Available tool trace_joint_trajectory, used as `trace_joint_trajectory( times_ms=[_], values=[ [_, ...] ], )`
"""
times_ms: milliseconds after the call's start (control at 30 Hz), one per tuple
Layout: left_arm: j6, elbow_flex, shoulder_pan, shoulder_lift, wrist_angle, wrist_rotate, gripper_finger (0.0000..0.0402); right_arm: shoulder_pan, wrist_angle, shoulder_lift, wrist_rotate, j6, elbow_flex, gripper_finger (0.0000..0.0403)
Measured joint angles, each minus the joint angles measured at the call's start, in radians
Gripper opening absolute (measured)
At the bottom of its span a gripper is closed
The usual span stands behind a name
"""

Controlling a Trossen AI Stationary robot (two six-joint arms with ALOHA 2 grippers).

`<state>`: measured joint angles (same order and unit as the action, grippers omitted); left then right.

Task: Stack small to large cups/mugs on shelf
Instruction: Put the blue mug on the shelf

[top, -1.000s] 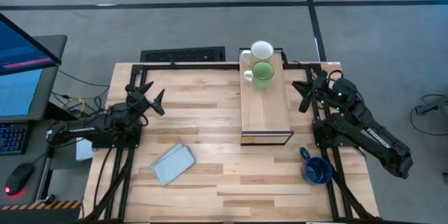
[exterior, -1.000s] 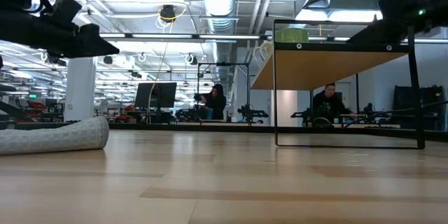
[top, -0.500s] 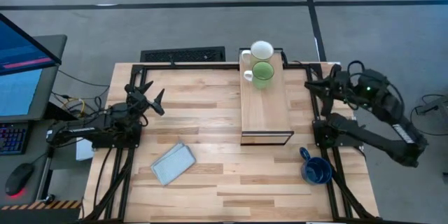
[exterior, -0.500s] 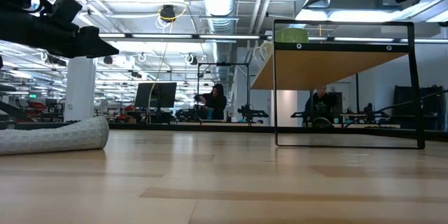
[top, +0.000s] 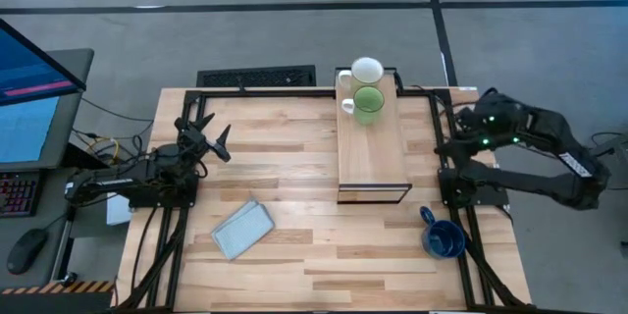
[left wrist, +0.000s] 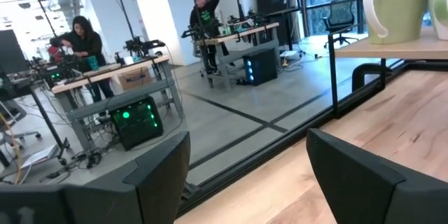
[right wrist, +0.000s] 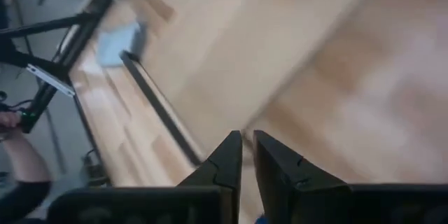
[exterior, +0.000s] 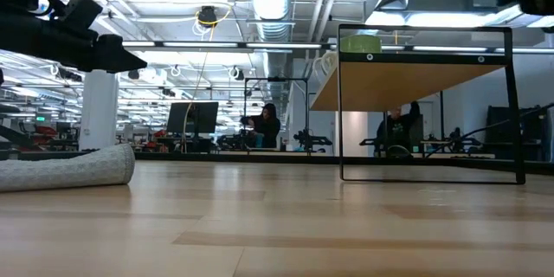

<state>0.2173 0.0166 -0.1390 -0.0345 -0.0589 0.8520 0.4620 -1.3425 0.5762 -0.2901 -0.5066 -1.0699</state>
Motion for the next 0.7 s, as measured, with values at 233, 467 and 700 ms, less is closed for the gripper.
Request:
trace_joint_trajectory(
  times_ms=[233, 467, 700],
  values=[
    [0.0, 0.0, 0.0, 0.0, 0.0, 0.0, 0.0277, -0.151, -0.1, 0.028, -0.001, -0.345, -0.001, 0.006],
    [0.001, 0.0, 0.0, 0.0, 0.0, 0.0, 0.0277, -0.334, -0.145, 0.036, 0.023, -0.645, 0.001, 0.006],
    [0.001, -0.001, 0.0, 0.0, 0.0, 0.001, 0.0277, -0.543, -0.084, 0.121, 0.089, -0.857, 0.037, 0.006]
  ],
)
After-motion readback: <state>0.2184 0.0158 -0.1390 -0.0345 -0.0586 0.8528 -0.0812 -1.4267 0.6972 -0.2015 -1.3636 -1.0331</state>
